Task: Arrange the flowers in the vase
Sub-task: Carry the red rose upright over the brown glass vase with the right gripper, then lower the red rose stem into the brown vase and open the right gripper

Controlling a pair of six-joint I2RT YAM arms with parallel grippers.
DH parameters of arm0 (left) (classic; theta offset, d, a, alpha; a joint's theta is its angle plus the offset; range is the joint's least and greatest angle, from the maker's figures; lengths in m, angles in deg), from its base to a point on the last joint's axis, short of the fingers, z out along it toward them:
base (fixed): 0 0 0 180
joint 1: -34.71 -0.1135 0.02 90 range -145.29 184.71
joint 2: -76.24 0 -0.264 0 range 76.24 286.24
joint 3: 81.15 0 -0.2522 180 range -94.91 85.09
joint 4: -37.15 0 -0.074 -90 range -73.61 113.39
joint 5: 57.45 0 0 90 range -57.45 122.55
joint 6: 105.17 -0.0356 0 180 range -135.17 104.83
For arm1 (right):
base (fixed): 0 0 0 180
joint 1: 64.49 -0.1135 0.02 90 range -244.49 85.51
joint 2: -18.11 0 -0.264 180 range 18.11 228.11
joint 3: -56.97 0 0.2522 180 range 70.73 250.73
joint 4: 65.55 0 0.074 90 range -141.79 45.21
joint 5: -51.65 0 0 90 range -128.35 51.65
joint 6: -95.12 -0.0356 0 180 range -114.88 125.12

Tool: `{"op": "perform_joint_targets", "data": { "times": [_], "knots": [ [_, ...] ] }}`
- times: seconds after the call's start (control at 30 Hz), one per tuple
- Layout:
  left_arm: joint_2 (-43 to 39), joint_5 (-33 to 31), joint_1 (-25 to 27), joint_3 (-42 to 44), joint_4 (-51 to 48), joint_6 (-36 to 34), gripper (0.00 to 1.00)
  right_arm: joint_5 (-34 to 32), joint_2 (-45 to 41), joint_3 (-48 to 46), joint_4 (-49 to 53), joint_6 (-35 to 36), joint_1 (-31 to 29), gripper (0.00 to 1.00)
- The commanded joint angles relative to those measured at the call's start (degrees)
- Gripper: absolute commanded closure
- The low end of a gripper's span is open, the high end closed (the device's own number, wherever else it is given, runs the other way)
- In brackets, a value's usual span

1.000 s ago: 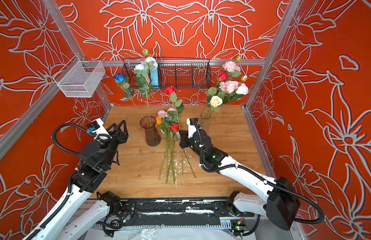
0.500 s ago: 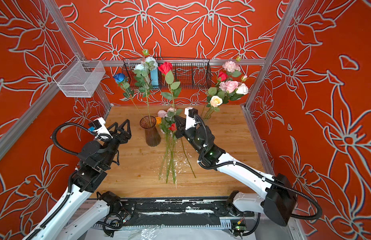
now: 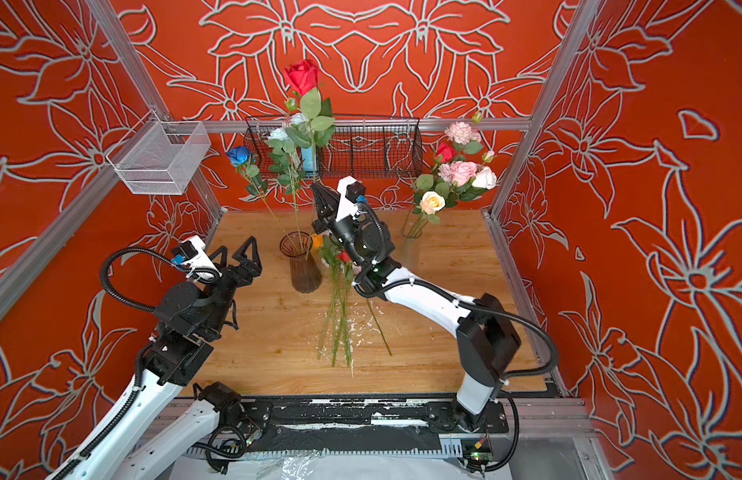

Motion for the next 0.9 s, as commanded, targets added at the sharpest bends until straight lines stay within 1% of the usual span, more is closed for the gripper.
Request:
{"op": "perform_joint_targets", "data": {
  "times": [0.0,0.07,0.17,0.23,0.37,0.43,0.47,0.53,0.57,0.6,0.67,0.73,0.8,0.87],
  "knots": [
    [-0.69,-1.37,-0.83,0.25,1.34,0.07,0.07,2.13,5.07,8.21,-2.59,2.16,0.46,1.00],
    [-0.93,-1.40,-0.95,0.16,1.38,-0.20,0.08,2.94,8.91,11.80,-1.21,1.12,0.73,1.00],
    [-1.48,-1.82,-1.09,0.38,1.71,-0.56,0.07,4.84,14.00,14.94,0.28,0.85,0.60,1.00],
    [-1.83,-1.70,-1.22,0.68,2.21,-0.73,0.07,4.92,16.42,16.40,3.03,-0.09,0.76,1.00],
    [-1.74,-1.63,-1.35,0.69,2.21,-0.60,0.08,4.90,19.02,14.58,4.52,1.33,0.21,1.00],
    [-1.55,-1.45,-1.31,0.69,2.21,-0.56,0.08,5.17,19.24,14.17,9.09,-0.10,0.25,1.00],
    [-1.46,-1.49,-1.31,0.61,2.21,-0.49,0.08,5.15,19.29,13.60,10.64,-0.86,0.20,0.96],
    [-1.41,-1.36,-1.31,0.60,2.26,-0.48,0.08,4.58,18.47,11.28,11.27,-0.87,-0.23,0.83],
    [-1.33,-1.28,-1.31,0.53,2.23,-0.39,0.08,2.72,17.33,9.58,11.46,-0.62,-0.45,0.75],
    [-1.33,-1.19,-1.31,0.51,2.15,-0.30,0.08,1.57,16.29,7.88,10.71,-0.24,-0.63,0.70],
    [-1.35,-0.89,-1.26,0.42,2.12,-0.55,0.08,0.20,13.74,4.85,9.06,-0.04,-0.84,0.63],
    [-1.33,-1.09,-1.31,0.52,2.20,-0.47,0.08,0.62,11.35,4.01,11.35,0.75,-0.97,0.57],
    [-1.25,-1.18,-1.31,0.45,2.13,-0.49,0.08,0.53,8.59,3.26,14.07,1.75,-1.13,0.54],
    [-1.11,-0.97,-1.32,0.42,2.11,-0.49,0.08,-0.10,5.59,1.02,13.97,2.61,-1.24,0.49]
  ]
}}
